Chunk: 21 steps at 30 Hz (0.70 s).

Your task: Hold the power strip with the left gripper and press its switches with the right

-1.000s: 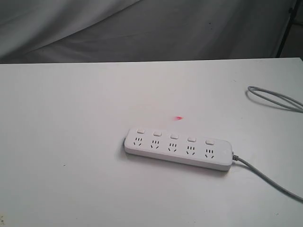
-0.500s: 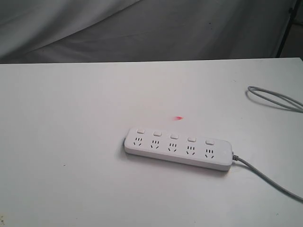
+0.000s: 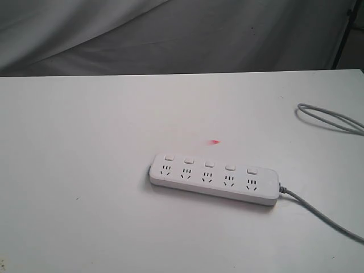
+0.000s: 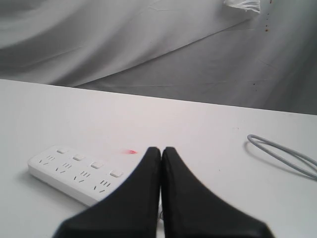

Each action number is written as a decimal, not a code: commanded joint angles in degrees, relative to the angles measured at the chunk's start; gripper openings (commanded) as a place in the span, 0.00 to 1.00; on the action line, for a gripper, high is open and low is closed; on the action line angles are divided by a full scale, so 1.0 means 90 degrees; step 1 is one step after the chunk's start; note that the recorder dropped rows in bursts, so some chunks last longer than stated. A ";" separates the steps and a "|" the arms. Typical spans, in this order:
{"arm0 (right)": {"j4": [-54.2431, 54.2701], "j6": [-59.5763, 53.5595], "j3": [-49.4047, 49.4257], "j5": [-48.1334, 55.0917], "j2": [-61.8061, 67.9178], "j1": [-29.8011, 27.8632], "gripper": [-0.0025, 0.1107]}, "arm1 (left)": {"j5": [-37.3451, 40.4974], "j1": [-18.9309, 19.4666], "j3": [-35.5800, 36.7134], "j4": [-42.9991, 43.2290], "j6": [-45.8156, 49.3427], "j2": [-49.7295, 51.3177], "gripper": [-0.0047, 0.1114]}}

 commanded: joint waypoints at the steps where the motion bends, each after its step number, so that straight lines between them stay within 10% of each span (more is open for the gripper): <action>1: 0.0008 0.0015 0.0016 -0.0007 -0.0042 -0.0051 0.02 | -0.0015 0.0012 0.0031 0.0072 -0.0908 -0.0027 0.04; 13: 0.0008 0.0015 0.0016 -0.0007 -0.0042 -0.0051 0.02 | 0.2658 -0.0341 -0.1340 0.2911 -0.3783 0.1017 0.04; 21: 0.0008 0.0015 0.0016 -0.0007 -0.0042 -0.0051 0.02 | 0.3049 -0.2389 -0.3306 0.4969 -0.3721 0.4056 0.04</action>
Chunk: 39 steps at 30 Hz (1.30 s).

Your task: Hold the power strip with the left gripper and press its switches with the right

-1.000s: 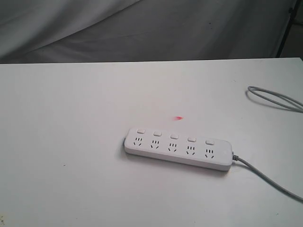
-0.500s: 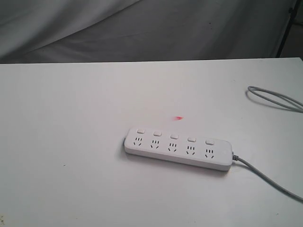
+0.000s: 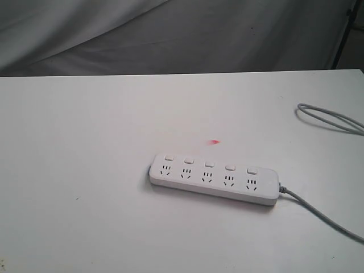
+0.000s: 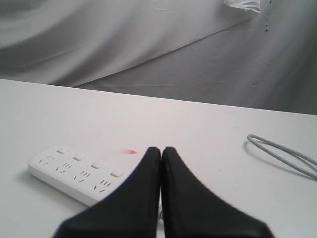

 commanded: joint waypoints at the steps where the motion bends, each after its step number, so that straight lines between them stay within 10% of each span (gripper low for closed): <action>1: 0.0008 0.0015 0.0016 -0.0007 -0.0042 -0.0051 0.02 | 0.0512 -0.1163 -0.1009 0.1379 -0.0055 0.1633 0.04; 8: 0.0008 0.0015 0.0016 -0.0007 -0.0042 -0.0051 0.02 | 0.0748 -0.2224 -0.1950 0.1987 0.0921 0.3549 0.04; 24: 0.0008 0.0015 0.0016 -0.0007 -0.0042 -0.0051 0.02 | 0.0539 -0.2224 -0.1985 0.1709 0.1212 0.4318 0.04; 31: 0.0008 0.0015 0.0016 -0.0007 -0.0042 -0.0051 0.02 | 0.0655 -0.2247 -0.1985 -0.2023 0.5486 0.4318 0.04; 39: 0.0008 0.0015 0.0016 -0.0007 -0.0042 -0.0051 0.02 | 0.3756 -0.1428 -0.2150 -0.8641 1.3456 0.4764 0.04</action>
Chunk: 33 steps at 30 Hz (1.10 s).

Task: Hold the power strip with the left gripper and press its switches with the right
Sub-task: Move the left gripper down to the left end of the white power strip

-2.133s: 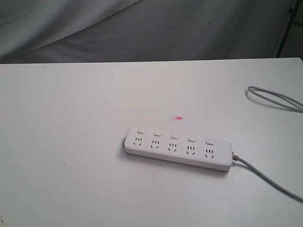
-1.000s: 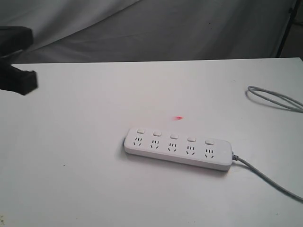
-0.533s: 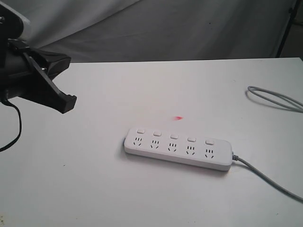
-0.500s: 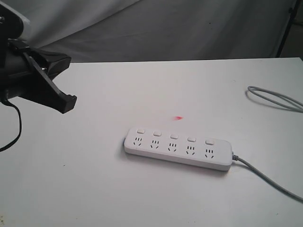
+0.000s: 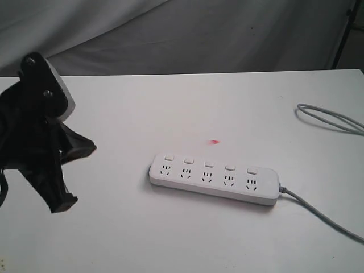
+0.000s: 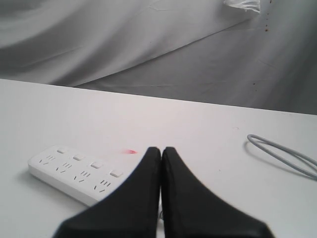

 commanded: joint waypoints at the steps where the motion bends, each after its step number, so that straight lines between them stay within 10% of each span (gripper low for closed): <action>1: 0.0008 0.0015 0.0016 -0.0007 -0.0042 -0.0051 0.02 | 0.0578 0.0862 -0.0137 -0.3025 0.3086 0.0359 0.04; 6: 0.0008 0.0015 0.0016 -0.0007 -0.0042 -0.0051 0.02 | 0.1537 0.1686 -0.1159 -0.3176 0.3283 0.1566 0.04; 20: 0.0008 0.0015 0.0016 -0.0007 -0.0042 -0.0051 0.02 | 0.1562 0.1684 -0.1645 -0.4276 0.7750 0.3190 0.09; 33: 0.0008 0.0015 0.0016 -0.0007 -0.0042 -0.0051 0.02 | 0.1944 0.1684 -0.1645 -0.4318 0.7750 0.3268 0.65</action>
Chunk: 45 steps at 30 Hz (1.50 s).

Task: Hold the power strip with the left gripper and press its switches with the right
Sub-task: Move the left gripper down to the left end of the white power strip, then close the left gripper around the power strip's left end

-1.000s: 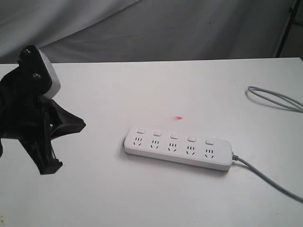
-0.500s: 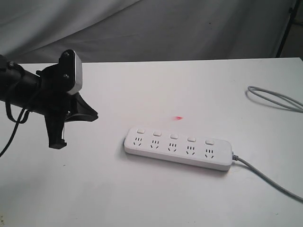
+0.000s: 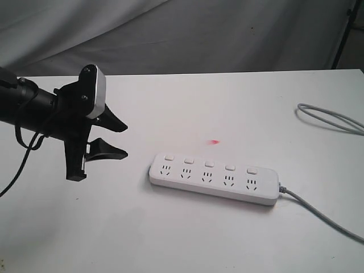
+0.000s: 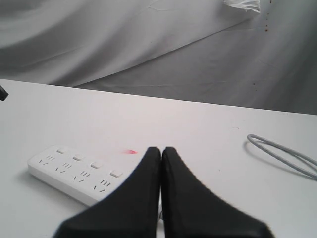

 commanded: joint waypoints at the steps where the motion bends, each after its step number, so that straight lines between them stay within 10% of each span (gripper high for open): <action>1: 0.0008 0.0015 0.0016 -0.0011 -0.0042 -0.0051 0.02 | 0.0278 0.0014 -0.0035 -0.0093 0.0045 0.0009 0.71; 45: 0.0008 0.0015 0.0016 -0.0011 -0.0042 -0.0051 0.02 | 0.0651 -0.0818 -0.2371 0.1013 -0.1129 0.2911 0.79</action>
